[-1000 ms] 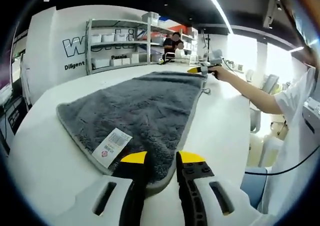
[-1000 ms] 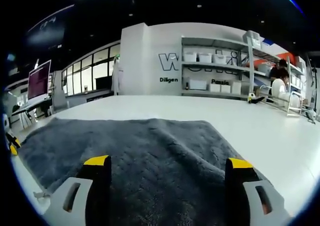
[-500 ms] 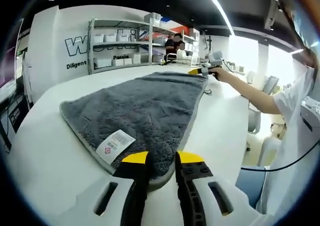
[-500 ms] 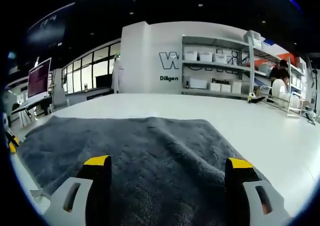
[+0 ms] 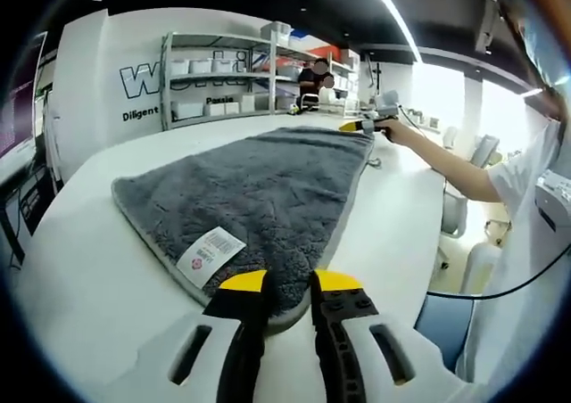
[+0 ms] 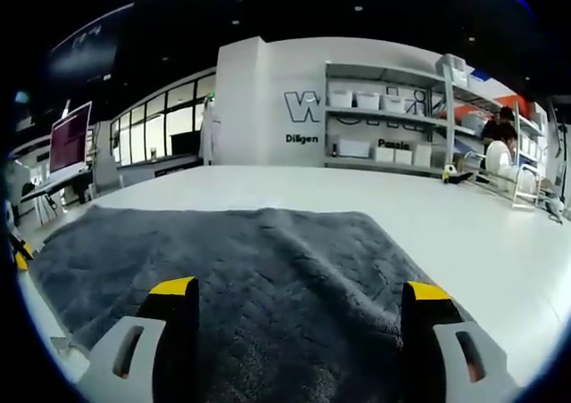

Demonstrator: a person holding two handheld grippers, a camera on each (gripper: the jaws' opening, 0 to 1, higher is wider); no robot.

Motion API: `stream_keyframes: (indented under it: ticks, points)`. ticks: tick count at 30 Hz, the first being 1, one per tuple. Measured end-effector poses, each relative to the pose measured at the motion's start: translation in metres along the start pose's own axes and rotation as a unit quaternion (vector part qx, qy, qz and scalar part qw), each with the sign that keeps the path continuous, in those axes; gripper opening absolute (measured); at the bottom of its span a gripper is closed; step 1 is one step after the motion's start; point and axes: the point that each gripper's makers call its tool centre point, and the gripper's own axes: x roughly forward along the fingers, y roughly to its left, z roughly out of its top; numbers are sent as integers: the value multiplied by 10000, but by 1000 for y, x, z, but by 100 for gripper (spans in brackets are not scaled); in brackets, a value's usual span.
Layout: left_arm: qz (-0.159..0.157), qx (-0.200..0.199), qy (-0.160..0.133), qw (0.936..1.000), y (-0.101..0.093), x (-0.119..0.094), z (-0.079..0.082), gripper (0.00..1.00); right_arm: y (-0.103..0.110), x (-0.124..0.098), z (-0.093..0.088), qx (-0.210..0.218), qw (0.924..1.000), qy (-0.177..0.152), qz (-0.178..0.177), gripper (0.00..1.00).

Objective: Open the folded towel by lifting each exposed corner and separating the folded layers until the towel lies flat within the target outline without major curled edges

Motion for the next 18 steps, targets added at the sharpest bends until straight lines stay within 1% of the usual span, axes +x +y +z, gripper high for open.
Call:
stream_keyframes:
  ticks: [18]
  points:
    - [116, -49, 32, 9999, 4, -11, -4, 16, 0, -2, 0, -13, 10000, 5, 14, 96]
